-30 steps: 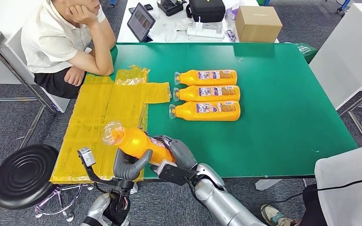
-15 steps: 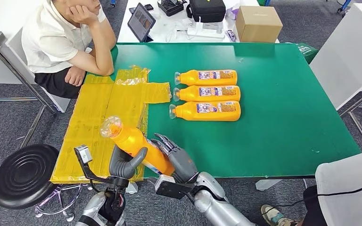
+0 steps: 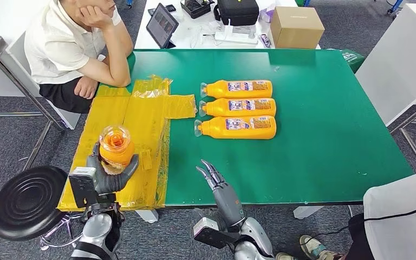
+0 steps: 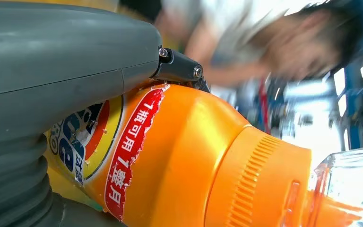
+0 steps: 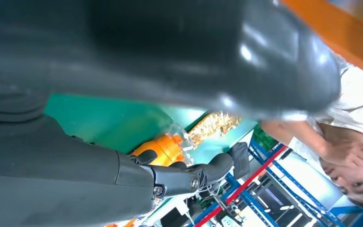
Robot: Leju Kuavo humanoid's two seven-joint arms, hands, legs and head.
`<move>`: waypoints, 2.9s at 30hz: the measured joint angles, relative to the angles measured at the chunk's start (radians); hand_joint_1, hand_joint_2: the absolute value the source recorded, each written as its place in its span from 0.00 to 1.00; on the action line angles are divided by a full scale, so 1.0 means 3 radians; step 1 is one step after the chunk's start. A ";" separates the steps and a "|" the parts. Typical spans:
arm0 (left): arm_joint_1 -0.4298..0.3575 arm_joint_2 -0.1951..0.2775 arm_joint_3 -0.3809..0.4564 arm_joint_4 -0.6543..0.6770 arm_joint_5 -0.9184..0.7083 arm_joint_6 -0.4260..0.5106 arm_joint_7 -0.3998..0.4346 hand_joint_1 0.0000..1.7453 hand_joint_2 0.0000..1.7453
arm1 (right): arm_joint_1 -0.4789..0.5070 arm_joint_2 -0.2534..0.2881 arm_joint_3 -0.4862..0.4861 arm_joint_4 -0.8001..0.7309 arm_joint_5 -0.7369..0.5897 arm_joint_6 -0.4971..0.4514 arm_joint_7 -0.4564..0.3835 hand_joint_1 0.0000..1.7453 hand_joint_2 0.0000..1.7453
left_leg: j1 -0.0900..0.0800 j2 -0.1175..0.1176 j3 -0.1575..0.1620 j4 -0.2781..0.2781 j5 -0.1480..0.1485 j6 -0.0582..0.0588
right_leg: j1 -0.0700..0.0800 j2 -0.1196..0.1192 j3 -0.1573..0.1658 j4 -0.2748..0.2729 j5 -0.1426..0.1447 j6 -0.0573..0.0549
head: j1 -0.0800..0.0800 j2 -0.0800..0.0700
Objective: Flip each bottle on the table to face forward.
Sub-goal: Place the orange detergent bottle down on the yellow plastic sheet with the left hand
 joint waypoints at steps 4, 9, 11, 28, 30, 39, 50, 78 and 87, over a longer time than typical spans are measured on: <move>-0.0236 0.0020 0.0050 0.0201 -0.1220 0.0633 0.0324 1.00 1.00 | 0.0017 0.0013 -0.0039 -0.0087 0.0030 0.0088 -0.0018 0.00 0.00 | 0.0000 -0.0001 0.0000 0.0000 0.0003 0.0000 | 0.0000 -0.0001 0.0001 0.0000 0.0001 0.0000 | 0.0000 0.0000; -0.0470 0.0037 0.0085 0.0507 -0.1747 0.0774 0.0530 1.00 1.00 | 0.0019 0.0036 -0.0069 -0.0137 0.0027 0.0122 -0.0031 0.00 0.00 | 0.0000 0.0000 0.0000 0.0000 0.0004 0.0000 | 0.0000 -0.0001 0.0002 0.0001 0.0002 0.0000 | 0.0000 0.0000; -0.0517 0.0040 0.0093 0.0579 -0.1786 0.0777 0.0557 1.00 1.00 | 0.0022 0.0037 -0.0075 -0.0146 0.0023 0.0127 -0.0035 0.00 0.00 | 0.0000 0.0000 0.0000 0.0000 0.0004 -0.0001 | 0.0000 -0.0001 0.0001 0.0000 0.0002 0.0000 | 0.0000 0.0000; -0.1730 0.0039 -0.0202 0.2529 -0.2948 -0.0721 0.1504 1.00 1.00 | 0.0012 0.0119 -0.0172 -0.0148 -0.0175 0.0330 -0.0124 0.00 0.00 | -0.0001 -0.0002 -0.0001 0.0000 0.0007 0.0000 | -0.0001 -0.0001 0.0001 0.0001 0.0003 0.0001 | 0.0000 0.0000; -0.1776 0.0039 -0.0216 0.2612 -0.2950 -0.0727 0.1507 1.00 1.00 | 0.0012 0.0121 -0.0176 -0.0147 -0.0178 0.0334 -0.0125 0.00 0.00 | 0.0000 -0.0002 0.0000 0.0000 0.0007 0.0000 | 0.0000 -0.0001 0.0001 0.0001 0.0003 0.0001 | -0.0001 0.0000; -0.1950 0.0040 -0.0307 0.2882 -0.3036 -0.1034 0.1597 0.16 1.00 | 0.0011 0.0139 -0.0205 -0.0111 -0.0224 0.0350 -0.0159 0.00 0.00 | 0.0000 -0.0002 0.0004 0.0000 0.0008 0.0000 | 0.0000 -0.0002 0.0006 0.0001 0.0003 0.0000 | 0.0000 0.0000; -0.2101 0.0032 -0.0268 0.3019 -0.2601 -0.1633 0.1361 0.00 1.00 | 0.0004 0.0203 -0.0231 0.0031 -0.0295 0.0284 -0.0247 0.00 0.00 | 0.0000 -0.0003 0.0005 0.0000 0.0008 0.0000 | 0.0000 -0.0002 0.0009 0.0001 0.0003 0.0001 | 0.0000 0.0000; -0.0576 0.0203 -0.0227 0.0752 -0.0396 -0.1229 0.0348 0.00 1.00 | 0.0155 0.0167 -0.0296 0.0200 -0.0329 -0.0027 -0.0325 0.00 0.00 | 0.0000 -0.0002 -0.0003 0.0000 0.0003 -0.0003 | 0.0000 -0.0002 -0.0001 0.0001 -0.0001 0.0000 | 0.0000 0.0000; -0.0063 0.0261 -0.0097 -0.0037 0.0382 -0.1430 0.0277 0.00 1.00 | 0.0186 0.0014 -0.0387 0.0185 0.0038 -0.0377 -0.0086 0.00 1.00 | -0.0001 -0.0003 -0.0004 0.0000 0.0003 -0.0002 | -0.0001 -0.0002 -0.0001 0.0000 0.0000 0.0000 | -0.0001 0.0000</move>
